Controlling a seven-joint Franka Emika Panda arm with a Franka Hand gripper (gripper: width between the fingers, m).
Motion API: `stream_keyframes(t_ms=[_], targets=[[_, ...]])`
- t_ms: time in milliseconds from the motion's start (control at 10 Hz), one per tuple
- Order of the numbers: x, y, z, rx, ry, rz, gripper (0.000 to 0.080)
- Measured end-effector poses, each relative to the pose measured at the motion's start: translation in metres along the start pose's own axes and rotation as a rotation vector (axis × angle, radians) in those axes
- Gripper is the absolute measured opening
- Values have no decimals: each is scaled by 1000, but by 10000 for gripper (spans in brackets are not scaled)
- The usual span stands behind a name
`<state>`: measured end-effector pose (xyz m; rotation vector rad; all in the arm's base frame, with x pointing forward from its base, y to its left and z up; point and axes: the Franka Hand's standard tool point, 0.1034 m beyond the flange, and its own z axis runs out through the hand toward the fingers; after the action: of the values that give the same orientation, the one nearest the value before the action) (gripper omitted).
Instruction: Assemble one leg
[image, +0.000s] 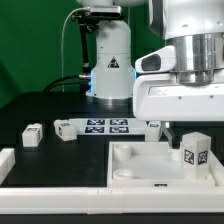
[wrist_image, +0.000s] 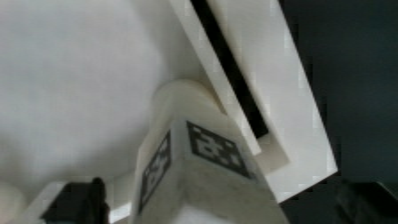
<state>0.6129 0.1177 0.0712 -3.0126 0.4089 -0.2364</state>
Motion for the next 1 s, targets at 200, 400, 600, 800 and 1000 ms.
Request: stream_keyframes(t_ms=[200,400,600,800,1000], targets=[[1,0,-1,-14,5,-340,649],[2,1,-1,-31,3,-640,649],[2,1,-1,-44,0,-794,649],[3,3,-1,-48,-1,-827,649],[2,3,0,-48,-2,-827,395]])
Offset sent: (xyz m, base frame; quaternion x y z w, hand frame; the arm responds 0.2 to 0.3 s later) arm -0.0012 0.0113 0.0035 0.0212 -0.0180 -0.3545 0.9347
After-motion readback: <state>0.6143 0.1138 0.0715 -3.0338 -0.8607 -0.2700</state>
